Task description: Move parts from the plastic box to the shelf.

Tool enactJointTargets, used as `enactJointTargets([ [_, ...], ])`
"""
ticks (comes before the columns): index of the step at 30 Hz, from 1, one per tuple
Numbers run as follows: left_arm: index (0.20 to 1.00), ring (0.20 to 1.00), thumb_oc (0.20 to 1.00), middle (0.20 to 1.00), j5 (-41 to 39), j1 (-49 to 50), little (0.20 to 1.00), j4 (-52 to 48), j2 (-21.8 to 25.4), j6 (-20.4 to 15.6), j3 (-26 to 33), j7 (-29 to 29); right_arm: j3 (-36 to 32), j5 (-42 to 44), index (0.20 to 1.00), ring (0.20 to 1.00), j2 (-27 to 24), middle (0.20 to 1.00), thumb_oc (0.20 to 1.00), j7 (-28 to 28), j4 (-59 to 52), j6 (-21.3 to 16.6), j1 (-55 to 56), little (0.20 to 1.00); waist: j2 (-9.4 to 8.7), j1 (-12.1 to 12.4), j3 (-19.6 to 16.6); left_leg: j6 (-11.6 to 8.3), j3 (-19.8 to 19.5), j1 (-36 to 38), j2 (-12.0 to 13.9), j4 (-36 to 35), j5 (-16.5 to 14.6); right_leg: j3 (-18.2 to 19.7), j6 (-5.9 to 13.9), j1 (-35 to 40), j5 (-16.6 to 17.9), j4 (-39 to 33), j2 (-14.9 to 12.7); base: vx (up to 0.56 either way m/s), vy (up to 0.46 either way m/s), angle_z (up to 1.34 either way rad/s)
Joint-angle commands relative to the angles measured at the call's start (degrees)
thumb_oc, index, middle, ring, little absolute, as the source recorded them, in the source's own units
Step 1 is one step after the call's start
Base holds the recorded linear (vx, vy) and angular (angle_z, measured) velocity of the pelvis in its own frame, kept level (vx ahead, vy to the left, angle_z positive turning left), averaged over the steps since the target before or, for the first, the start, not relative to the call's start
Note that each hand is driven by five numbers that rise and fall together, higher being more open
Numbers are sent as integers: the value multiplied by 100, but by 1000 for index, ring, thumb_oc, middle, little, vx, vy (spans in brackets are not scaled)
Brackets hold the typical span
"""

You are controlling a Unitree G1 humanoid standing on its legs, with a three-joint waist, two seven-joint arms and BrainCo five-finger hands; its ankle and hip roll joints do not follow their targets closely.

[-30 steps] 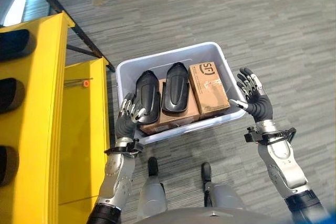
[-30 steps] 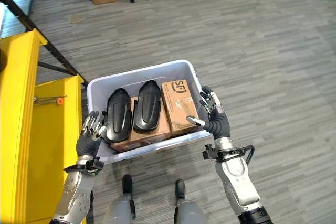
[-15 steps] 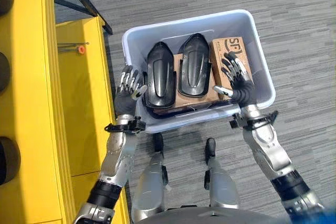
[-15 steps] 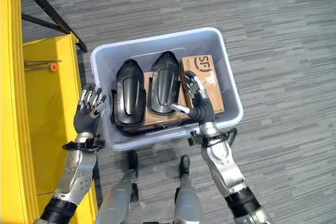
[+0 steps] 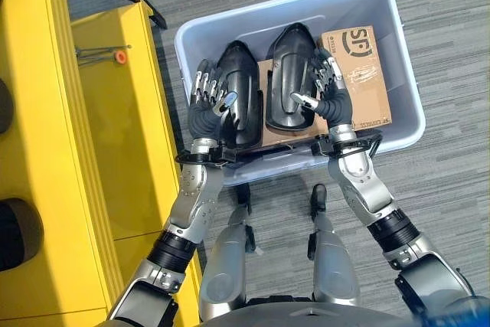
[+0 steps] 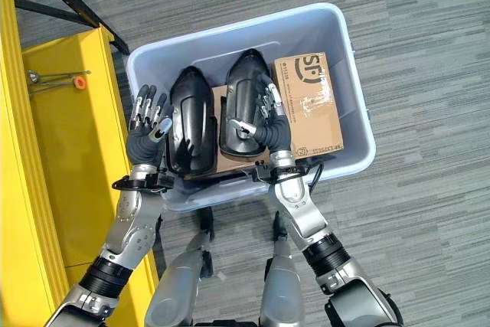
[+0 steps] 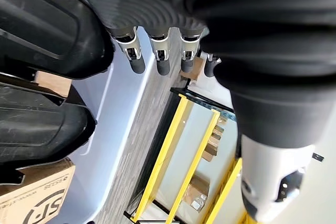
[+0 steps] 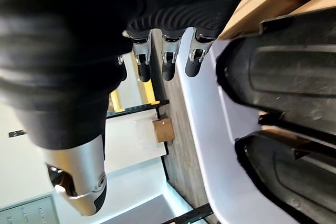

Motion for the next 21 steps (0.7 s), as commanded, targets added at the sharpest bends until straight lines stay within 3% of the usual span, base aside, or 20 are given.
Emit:
enactJointTargets([
  [1,1000,1000,1000,1000,311,-55,1000,-166,-53,-365,140,113,-194,-213,1000,1000,212,1000,1000,-258,-136,-428,-199,1000,-21,16,-124,-456,-59,-159,492,517,3,148,339,-610,918,331,-330,-32,11,-2],
  [12,1000,1000,1000,1000,494,6,1000,-305,54,-348,137,176,-546,-517,1000,1000,-12,1000,1000,-414,-822,-589,444,1000,-32,-156,10,-440,-6,-361,456,562,-27,205,344,-843,967,322,-350,-7,3,1],
  [21,1000,1000,1000,1000,520,-15,1000,-367,99,-428,172,211,-578,-997,1000,1000,-185,1000,1000,-575,-698,-476,638,1000,8,-233,61,-439,29,-467,414,538,-36,235,345,-992,982,342,-346,-2,3,-3],
])
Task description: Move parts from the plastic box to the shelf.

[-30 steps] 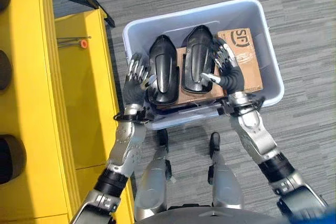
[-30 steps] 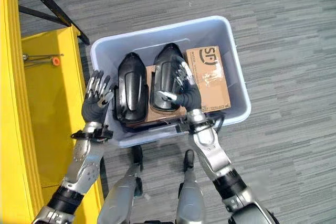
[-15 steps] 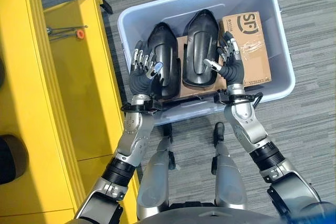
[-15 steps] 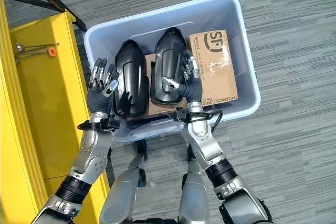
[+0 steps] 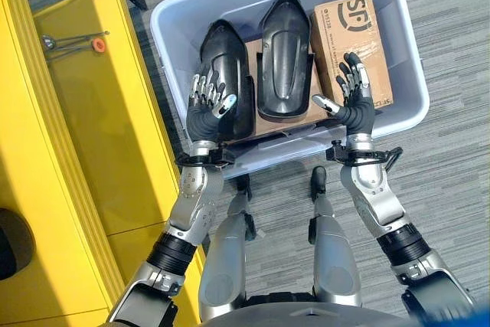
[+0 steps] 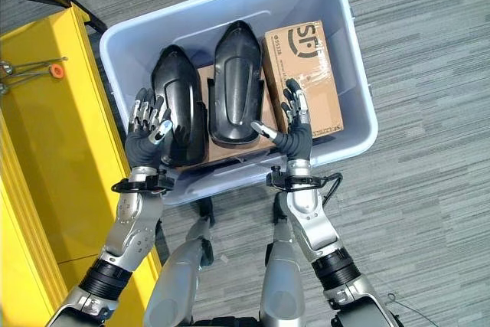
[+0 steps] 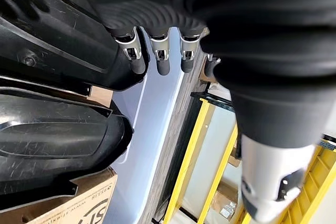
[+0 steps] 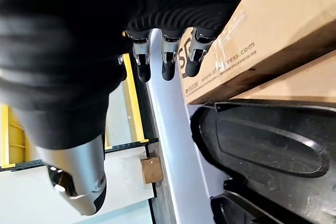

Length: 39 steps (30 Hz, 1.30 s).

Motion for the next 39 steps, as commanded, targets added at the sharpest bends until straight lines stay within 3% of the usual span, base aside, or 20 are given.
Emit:
enactJointTargets([
  [1,1000,1000,1000,1000,287,-154,1000,-359,47,-429,168,-20,-113,-371,1000,1000,-64,1000,1000,-137,-220,-291,-149,1000,-59,47,-115,-457,-13,-75,416,443,-47,153,341,-552,978,253,-330,11,2,-7],
  [14,1000,1000,1000,1000,206,-325,1000,-328,7,-448,-8,-28,172,-613,1000,1000,38,1000,1000,-302,667,-118,-759,1000,75,147,-43,-453,-51,-222,388,428,-59,121,338,-684,949,274,-323,2,-1,-1],
  [39,1000,1000,1000,1000,48,-394,1000,-484,46,-453,-124,-41,-148,-468,1000,1000,198,1000,1000,-884,2004,-26,-1336,1000,235,235,23,-442,-74,-480,343,414,-79,122,297,-980,907,362,-281,0,0,1],
])
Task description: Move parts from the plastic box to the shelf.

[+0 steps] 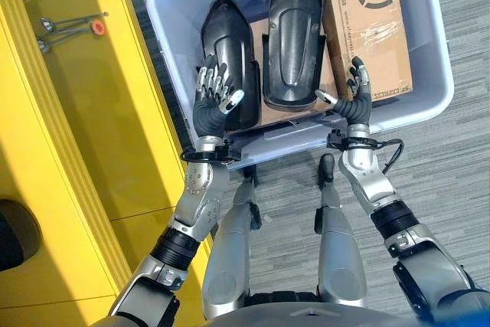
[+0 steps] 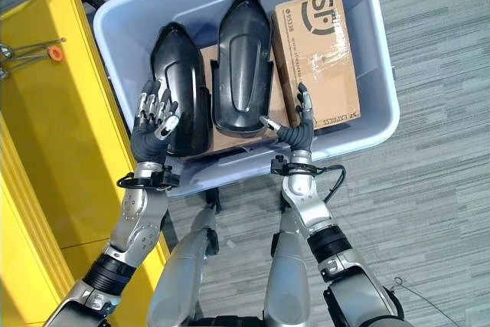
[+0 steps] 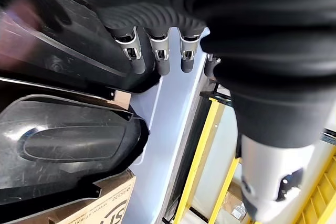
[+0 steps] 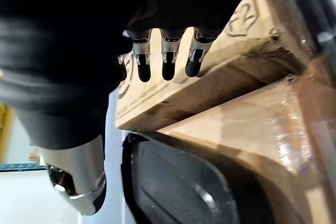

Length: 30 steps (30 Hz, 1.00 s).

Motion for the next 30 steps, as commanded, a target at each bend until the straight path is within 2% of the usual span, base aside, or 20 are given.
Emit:
enactJointTargets([
  [1,1000,1000,1000,1000,78,-148,1000,-484,58,-321,129,-41,-41,10,1000,1000,90,1000,1000,-42,84,-157,-324,1000,28,92,-84,-518,-55,16,349,380,-145,72,294,-401,905,164,-271,0,0,0],
  [10,1000,1000,1000,1000,27,-199,1000,-462,47,-339,124,-29,27,-104,1000,1000,77,1000,1000,-99,154,-137,-502,1000,13,121,-84,-503,-104,-56,336,356,-140,36,284,-454,891,173,-253,0,0,0],
  [20,1000,1000,1000,1000,147,-217,1000,-463,36,-344,195,43,72,-329,1000,1000,-18,1000,1000,55,-960,-273,-148,1000,-66,65,-152,-488,-132,-106,322,358,-163,12,287,-476,883,149,-254,0,1,0],
  [30,1000,1000,1000,1000,197,-228,1000,-472,51,-331,221,85,20,-350,1000,1000,-62,1000,1000,51,-1356,-354,-49,1000,-99,37,-193,-472,-147,-145,296,359,-180,-14,286,-487,888,129,-268,0,0,0],
])
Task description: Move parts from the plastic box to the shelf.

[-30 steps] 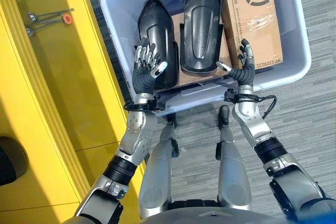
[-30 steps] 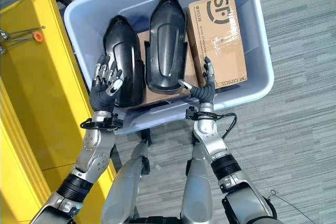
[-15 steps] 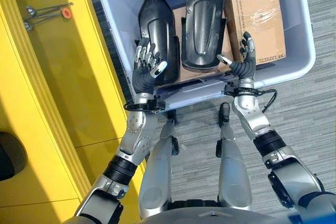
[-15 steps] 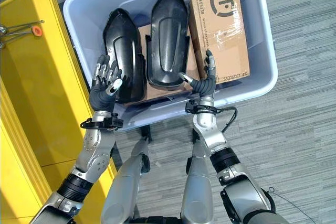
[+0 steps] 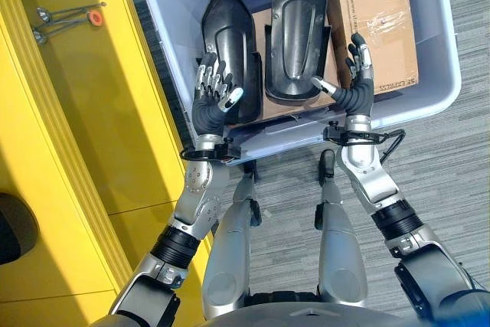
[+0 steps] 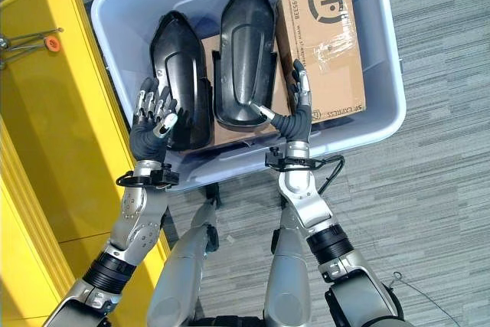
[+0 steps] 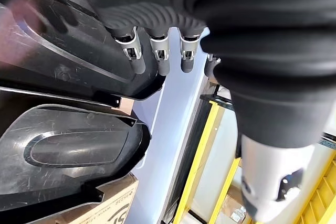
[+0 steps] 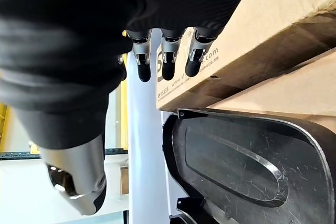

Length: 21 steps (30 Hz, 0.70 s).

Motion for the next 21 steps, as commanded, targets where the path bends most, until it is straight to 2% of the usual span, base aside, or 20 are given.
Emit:
enactJointTargets([
  [1,1000,1000,1000,1000,202,-169,1000,-464,54,-326,194,75,-106,-104,1000,1000,8,1000,1000,21,-181,-381,-110,1000,-103,52,-192,-515,-107,54,303,351,-277,2,265,-257,850,7,-264,0,0,0],
  [21,1000,1000,1000,1000,168,-206,1000,-563,109,-372,138,125,-154,-70,1000,1000,114,1000,1000,-299,957,-216,-648,1000,-19,188,-114,-503,-142,-46,277,305,-253,-54,254,-337,843,6,-236,0,0,0],
])
